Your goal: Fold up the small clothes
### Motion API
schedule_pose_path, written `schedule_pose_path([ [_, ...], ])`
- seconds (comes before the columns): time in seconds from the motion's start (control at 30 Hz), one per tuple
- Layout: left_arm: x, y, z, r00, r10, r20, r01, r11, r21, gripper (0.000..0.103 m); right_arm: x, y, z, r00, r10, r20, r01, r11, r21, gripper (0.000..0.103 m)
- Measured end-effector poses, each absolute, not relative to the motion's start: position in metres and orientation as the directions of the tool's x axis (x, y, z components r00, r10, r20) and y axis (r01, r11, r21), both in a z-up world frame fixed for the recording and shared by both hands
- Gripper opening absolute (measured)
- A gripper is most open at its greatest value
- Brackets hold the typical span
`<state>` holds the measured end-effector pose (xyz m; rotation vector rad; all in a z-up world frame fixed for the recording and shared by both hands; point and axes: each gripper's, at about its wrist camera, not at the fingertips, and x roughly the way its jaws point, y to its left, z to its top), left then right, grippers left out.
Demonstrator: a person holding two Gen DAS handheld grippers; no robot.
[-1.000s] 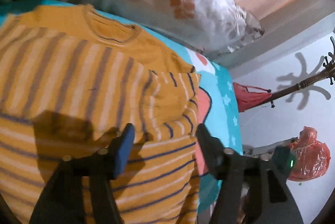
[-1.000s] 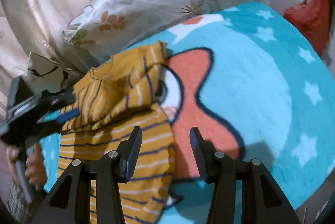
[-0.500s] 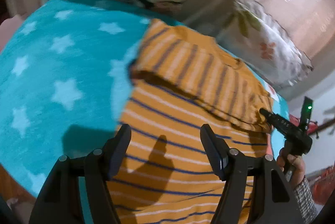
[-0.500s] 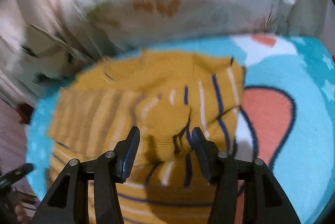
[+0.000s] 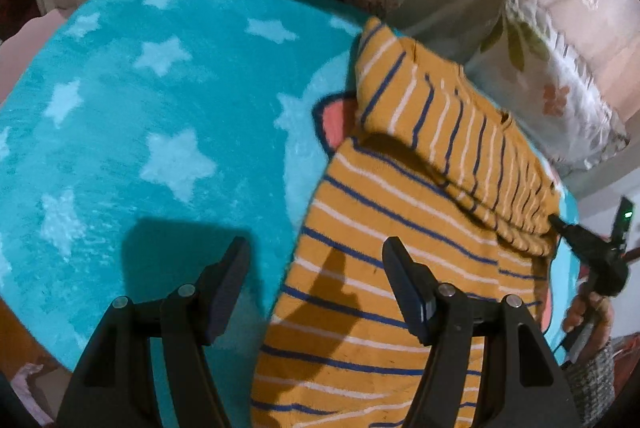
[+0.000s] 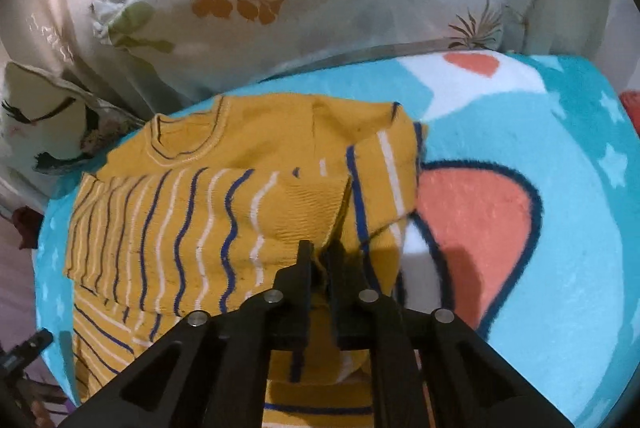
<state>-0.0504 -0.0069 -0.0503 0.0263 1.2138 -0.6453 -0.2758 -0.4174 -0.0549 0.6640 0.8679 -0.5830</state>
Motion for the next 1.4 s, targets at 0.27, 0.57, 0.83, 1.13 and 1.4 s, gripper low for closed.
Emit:
schedule_pose_path([
  [0.27,-0.045,-0.019,-0.069,0.164,-0.417,-0.894,0.512,0.811,-0.285,0.067,-0.334,-0.400,-0.046,0.513,-0.244,-0.823,0.751,0.592,0.293,0.037],
  [0.57,-0.048,-0.042,-0.080,0.136,-0.414,-0.900,0.571,0.775,-0.270,0.075,-0.356,-0.349,-0.078,0.439,-0.155,-0.885,0.765,0.581,0.278,0.053],
  [0.83,-0.062,-0.035,-0.083,0.037,-0.502,-0.864,0.601,0.702,-0.382,0.075,-0.400,-0.332,-0.093,0.507,-0.027,-0.862,0.747,0.512,0.423,0.035],
  [1.13,-0.095,0.009,-0.093,-0.123,-0.618,-0.776,0.511,0.631,-0.584,0.075,-0.446,-0.291,-0.122,0.677,0.254,-0.691,0.605,0.343,0.719,0.035],
  [1.4,-0.135,0.027,-0.097,-0.176,-0.616,-0.768,0.498,0.617,-0.609,0.075,-0.443,-0.270,-0.124,0.676,0.337,-0.655,0.578,0.310,0.755,0.042],
])
